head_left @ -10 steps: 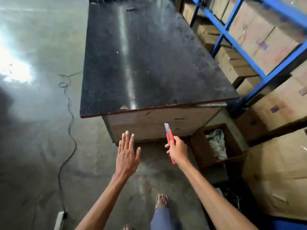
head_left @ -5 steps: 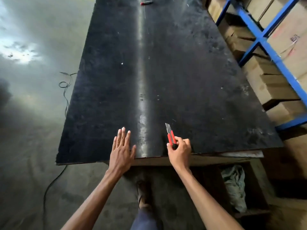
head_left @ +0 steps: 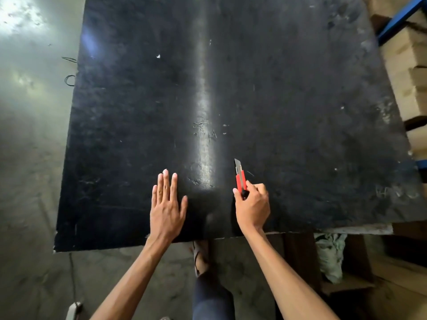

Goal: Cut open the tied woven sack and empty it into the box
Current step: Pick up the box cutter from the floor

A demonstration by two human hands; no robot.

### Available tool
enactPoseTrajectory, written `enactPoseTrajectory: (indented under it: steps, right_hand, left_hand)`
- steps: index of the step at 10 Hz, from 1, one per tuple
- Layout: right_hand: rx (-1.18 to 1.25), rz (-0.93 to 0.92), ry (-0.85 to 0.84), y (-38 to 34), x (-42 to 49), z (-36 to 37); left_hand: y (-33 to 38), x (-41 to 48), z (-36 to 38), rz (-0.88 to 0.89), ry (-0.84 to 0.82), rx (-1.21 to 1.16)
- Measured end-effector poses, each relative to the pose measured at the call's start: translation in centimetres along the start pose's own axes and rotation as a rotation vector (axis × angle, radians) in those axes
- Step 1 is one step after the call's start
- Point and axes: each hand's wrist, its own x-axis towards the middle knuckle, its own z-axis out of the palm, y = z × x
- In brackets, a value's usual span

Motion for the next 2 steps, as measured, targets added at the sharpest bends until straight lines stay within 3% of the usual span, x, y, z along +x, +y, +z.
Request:
enactPoseTrajectory:
  steps: [2]
  right_hand:
    - [-0.051, -0.003, -0.073, -0.19, -0.47, -0.64]
  left_hand:
    - [0.0, 0.25, -1.0, 0.023, -0.019, -0.028]
